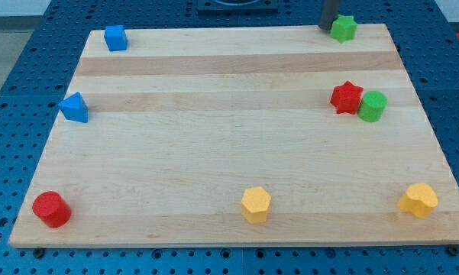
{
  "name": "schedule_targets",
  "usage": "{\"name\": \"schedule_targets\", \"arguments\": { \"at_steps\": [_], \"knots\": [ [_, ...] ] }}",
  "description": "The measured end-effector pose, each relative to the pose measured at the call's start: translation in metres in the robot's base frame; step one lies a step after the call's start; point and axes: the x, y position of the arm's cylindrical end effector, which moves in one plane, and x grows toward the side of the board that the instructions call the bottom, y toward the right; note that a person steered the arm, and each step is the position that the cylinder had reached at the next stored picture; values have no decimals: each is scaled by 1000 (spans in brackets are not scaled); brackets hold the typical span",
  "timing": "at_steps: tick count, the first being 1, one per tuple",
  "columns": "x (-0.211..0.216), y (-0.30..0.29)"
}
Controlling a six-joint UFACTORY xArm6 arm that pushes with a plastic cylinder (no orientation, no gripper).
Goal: Push the green star into the red star
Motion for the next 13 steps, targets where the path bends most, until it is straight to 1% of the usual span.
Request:
{"name": "schedule_targets", "arguments": {
  "at_steps": [1,2,3,4,5,6,7,8,9,10,11,12,13],
  "knots": [
    [0,11],
    [0,-6],
    [53,-41],
    [114,25],
    [94,130],
    [31,166],
    [-1,150],
    [-1,130],
    [6,64],
    [12,35],
    [30,6],
    [30,-21],
    [0,-55]
  ]
}}
